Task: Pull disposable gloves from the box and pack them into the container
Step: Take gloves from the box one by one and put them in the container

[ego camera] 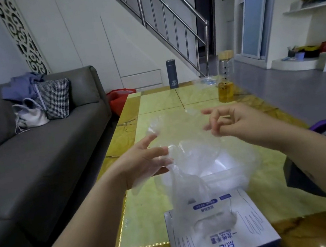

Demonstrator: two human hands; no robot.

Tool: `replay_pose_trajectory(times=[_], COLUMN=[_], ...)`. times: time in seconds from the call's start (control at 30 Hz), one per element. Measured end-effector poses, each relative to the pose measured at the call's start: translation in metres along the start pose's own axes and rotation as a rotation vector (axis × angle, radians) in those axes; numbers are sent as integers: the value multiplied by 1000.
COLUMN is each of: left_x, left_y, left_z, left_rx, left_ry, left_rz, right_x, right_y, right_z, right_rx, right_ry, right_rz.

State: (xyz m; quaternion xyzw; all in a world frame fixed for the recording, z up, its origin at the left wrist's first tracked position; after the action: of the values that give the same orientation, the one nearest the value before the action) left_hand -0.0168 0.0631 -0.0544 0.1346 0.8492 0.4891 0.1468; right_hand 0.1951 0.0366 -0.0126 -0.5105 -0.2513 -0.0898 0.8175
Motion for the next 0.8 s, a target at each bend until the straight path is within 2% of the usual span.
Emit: replay_pose_trajectory(times=[0.1, 0.23, 0.3, 0.37, 0.43, 0.5, 0.53, 0.57, 0.6, 0.63, 0.7, 0.73, 0.8], left_x=[-2, -6, 3, 27, 57, 65, 53, 34, 9, -15, -49, -54, -53], left_y=[5, 11, 15, 24, 41, 62, 70, 74, 74, 66, 36, 21, 1], left_z=[11, 21, 27, 38, 40, 33, 28, 23, 21, 21, 35, 44, 58], left_rx=[20, 53, 74, 107, 84, -100, -279, -456, -558, -568, -346, -191, 32], left_ry=[-42, -126, -93, 87, 452, 835, 911, 857, 699, 503, 206, 132, 91], left_rz=[49, 20, 153, 397, 776, 1161, 1238, 1247, 1273, 1349, 1597, 1723, 1895], right_x=[-10, -12, -6, 4, 9, 6, 2, -1, -5, -8, -14, -17, -23], right_y=[6, 11, 14, 22, 34, 47, 53, 59, 65, 71, 81, 85, 93], right_z=[8, 24, 29, 33, 33, 31, 30, 31, 32, 33, 34, 33, 30], right_rx=[-35, -100, -118, -159, -220, -270, -284, -293, -301, -311, -338, -351, -372], right_ry=[-215, -235, -239, -242, -273, -318, -341, -361, -380, -401, -445, -473, -538], right_rz=[-68, -204, -198, -224, -315, -386, -414, -438, -461, -484, -533, -566, -633])
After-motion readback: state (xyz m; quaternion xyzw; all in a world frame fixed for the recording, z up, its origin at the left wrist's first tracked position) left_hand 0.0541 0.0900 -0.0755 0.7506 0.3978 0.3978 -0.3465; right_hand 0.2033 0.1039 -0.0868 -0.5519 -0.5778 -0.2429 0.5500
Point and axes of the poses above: each hand's wrist, its own z-axis towards the middle knuckle, its own x-axis out of the back of the hand, y = z × x, the point moved 4 cm from there along z, towards the middle knuckle, and after that the axes turned 14 degrees about x, right-handed, at the moved point
